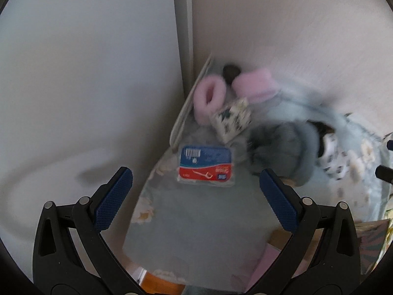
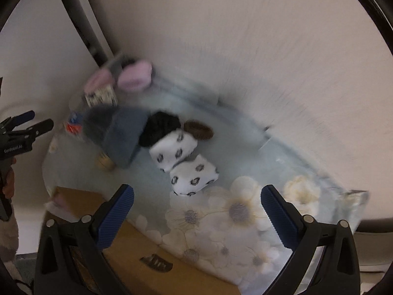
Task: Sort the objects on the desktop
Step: 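Move both tools toward the tray of items, then grasp the floss box with the left tool while the right tool grasps a white spotted sock, then carry the floss box and white sock over the cardboard box with both tools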
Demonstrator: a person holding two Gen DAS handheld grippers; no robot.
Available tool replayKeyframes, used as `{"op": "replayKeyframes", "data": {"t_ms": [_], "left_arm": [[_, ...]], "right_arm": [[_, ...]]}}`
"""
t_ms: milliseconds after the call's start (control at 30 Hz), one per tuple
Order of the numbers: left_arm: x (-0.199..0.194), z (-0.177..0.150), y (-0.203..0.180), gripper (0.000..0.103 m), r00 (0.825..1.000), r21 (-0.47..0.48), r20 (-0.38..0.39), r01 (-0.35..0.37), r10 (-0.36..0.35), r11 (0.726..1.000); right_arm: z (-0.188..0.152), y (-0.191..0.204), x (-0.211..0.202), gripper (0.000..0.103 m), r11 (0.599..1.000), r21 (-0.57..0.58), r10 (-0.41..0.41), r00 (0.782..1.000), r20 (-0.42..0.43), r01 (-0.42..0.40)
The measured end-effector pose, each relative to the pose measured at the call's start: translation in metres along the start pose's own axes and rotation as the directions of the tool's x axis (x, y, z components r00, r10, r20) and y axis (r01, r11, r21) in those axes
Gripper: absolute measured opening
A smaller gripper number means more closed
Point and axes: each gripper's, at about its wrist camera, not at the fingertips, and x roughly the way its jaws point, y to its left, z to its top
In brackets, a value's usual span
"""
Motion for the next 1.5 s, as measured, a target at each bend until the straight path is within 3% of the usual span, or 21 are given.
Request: {"op": "replayKeyframes", "data": {"t_ms": [133,433,467,667,733,800,900,1000,1333,1500], "left_arm": [[0.029,-0.003,0.001,0.102,1.000,-0.003,-0.030,0.002,-0.002,1.000],[0.066,-0.012,-0.004,0.102,0.997,0.022,-0.078,-0.024,0.025,0.999],[0.068,-0.012,-0.004,0.102,0.996,0.022,-0.080,-0.024,0.026,0.999],[0.076,-0.019,-0.004,0.101,0.995,0.008,-0.095,-0.013,0.014,1.000],[0.076,-0.021,-0.003,0.091,0.996,0.003,-0.094,-0.008,0.008,1.000],[0.074,-0.024,-0.002,0.080,0.996,-0.005,-0.093,0.009,-0.010,1.000],[0.072,-0.027,-0.001,0.079,0.996,0.000,-0.093,0.009,-0.009,1.000],[0.067,-0.031,0.002,0.079,0.997,-0.006,-0.078,0.020,-0.021,1.000],[0.039,-0.045,0.003,0.079,0.999,0.013,-0.040,0.012,-0.011,1.000],[0.017,-0.051,0.003,0.079,1.000,0.018,-0.018,0.021,-0.021,1.000]], "right_arm": [[0.000,-0.001,0.038,0.103,1.000,-0.021,0.010,0.997,-0.078,-0.012],[0.003,-0.005,0.080,0.103,0.988,-0.152,0.002,0.985,-0.175,-0.029],[0.006,-0.005,0.084,0.103,0.950,-0.309,-0.012,0.981,-0.193,-0.049],[0.003,-0.004,0.097,0.102,0.948,-0.310,-0.002,0.975,-0.223,-0.069],[0.001,-0.003,0.097,0.095,0.947,-0.313,0.008,0.976,-0.219,-0.079],[0.000,-0.004,0.097,0.077,0.950,-0.299,0.023,0.973,-0.228,-0.092],[-0.004,-0.008,0.096,0.065,0.950,-0.299,0.013,0.972,-0.235,-0.085],[-0.007,-0.013,0.091,0.060,0.952,-0.290,0.033,0.972,-0.232,-0.101],[-0.016,-0.036,0.067,0.050,0.968,-0.227,0.062,0.976,-0.208,-0.110],[-0.021,-0.047,0.045,0.049,0.988,-0.132,0.055,0.983,-0.174,-0.078]]}}
